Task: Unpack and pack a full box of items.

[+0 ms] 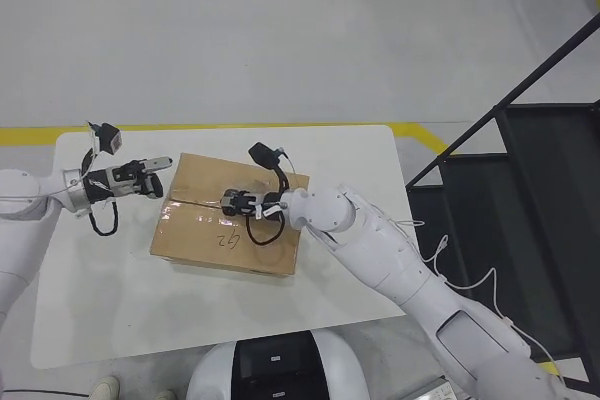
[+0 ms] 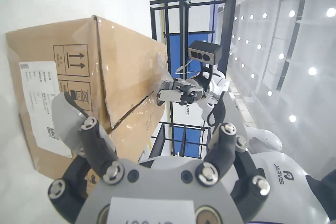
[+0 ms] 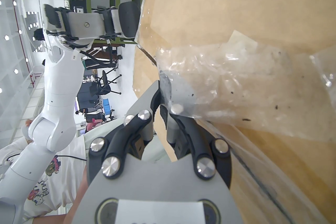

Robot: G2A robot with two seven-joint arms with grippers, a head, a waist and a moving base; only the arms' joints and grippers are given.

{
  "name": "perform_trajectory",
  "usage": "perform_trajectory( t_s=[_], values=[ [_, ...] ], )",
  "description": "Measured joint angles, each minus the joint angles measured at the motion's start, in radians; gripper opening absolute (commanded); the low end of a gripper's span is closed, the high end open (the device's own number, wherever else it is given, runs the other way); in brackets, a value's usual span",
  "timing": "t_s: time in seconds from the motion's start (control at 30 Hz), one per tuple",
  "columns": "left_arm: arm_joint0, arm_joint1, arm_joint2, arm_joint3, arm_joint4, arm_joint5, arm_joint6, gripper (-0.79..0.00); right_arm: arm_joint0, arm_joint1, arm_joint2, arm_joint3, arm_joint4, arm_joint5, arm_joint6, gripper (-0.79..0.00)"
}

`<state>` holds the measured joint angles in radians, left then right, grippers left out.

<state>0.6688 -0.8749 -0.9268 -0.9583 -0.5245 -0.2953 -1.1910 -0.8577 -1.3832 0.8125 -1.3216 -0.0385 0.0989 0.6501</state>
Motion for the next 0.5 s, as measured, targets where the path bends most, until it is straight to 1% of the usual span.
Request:
perform_trajectory(
  t_s=[0.1,0.2,0.4,0.5],
  values=[
    [0.001,-0.008,0.01,0.004,0.005,0.01,0.003,0.0,-0.003,0.0,0.002,-0.009,-0.004,0.001,0.009,-0.785],
    [0.0,-0.018,0.018,0.031,-0.015,0.016,-0.004,0.0,-0.007,0.0,0.005,-0.013,-0.008,-0.001,0.016,-0.785],
    [-0.015,-0.045,0.029,0.116,-0.088,0.011,-0.042,0.0,-0.015,0.001,0.01,-0.025,-0.016,-0.007,0.037,-0.785],
    [-0.024,-0.059,0.033,0.173,-0.132,0.026,-0.056,0.0,-0.021,0.002,0.013,-0.033,-0.019,-0.013,0.053,-0.785]
  ],
)
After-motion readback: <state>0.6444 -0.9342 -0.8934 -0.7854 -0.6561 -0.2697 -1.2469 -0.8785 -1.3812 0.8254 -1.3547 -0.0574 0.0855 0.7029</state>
